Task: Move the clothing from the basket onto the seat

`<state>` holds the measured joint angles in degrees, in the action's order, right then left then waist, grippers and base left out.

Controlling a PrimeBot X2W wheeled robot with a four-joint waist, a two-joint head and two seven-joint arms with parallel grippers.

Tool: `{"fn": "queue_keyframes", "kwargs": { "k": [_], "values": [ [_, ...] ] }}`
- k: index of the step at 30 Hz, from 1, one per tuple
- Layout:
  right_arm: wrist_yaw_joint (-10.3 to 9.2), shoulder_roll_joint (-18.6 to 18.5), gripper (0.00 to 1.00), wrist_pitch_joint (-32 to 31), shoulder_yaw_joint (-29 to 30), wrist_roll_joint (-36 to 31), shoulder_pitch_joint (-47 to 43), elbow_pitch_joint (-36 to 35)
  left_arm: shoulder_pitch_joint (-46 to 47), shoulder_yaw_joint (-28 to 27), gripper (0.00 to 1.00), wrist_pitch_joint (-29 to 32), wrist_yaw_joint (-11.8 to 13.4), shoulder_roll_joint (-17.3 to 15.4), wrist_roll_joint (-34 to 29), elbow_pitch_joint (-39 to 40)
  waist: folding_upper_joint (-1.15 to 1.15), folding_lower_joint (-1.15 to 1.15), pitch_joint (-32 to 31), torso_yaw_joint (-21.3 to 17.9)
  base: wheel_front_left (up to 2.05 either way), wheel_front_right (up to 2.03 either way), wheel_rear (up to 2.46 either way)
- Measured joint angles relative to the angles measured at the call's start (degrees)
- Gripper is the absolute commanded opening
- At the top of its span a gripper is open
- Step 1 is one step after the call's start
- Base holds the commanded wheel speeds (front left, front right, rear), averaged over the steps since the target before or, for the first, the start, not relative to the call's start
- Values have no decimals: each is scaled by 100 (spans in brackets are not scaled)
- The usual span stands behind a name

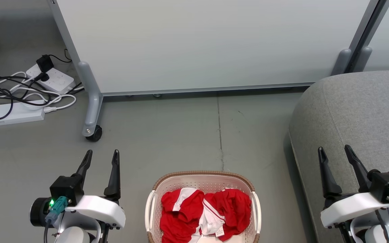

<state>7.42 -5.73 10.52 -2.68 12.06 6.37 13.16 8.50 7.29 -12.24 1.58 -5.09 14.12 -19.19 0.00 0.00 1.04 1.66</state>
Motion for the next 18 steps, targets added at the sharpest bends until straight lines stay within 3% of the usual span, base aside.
{"fn": "queue_keyframes", "kwargs": {
  "k": [7,18],
  "values": [
    [0,-2,100,-32,15,-1,5,-60,65,47,100,3,9,-36,-2,99,0,0,87,13,0,0,0],
    [0,-18,100,-110,-16,-115,304,-428,944,536,100,124,-46,48,-207,203,0,0,598,-82,0,0,0]
  ]
}}
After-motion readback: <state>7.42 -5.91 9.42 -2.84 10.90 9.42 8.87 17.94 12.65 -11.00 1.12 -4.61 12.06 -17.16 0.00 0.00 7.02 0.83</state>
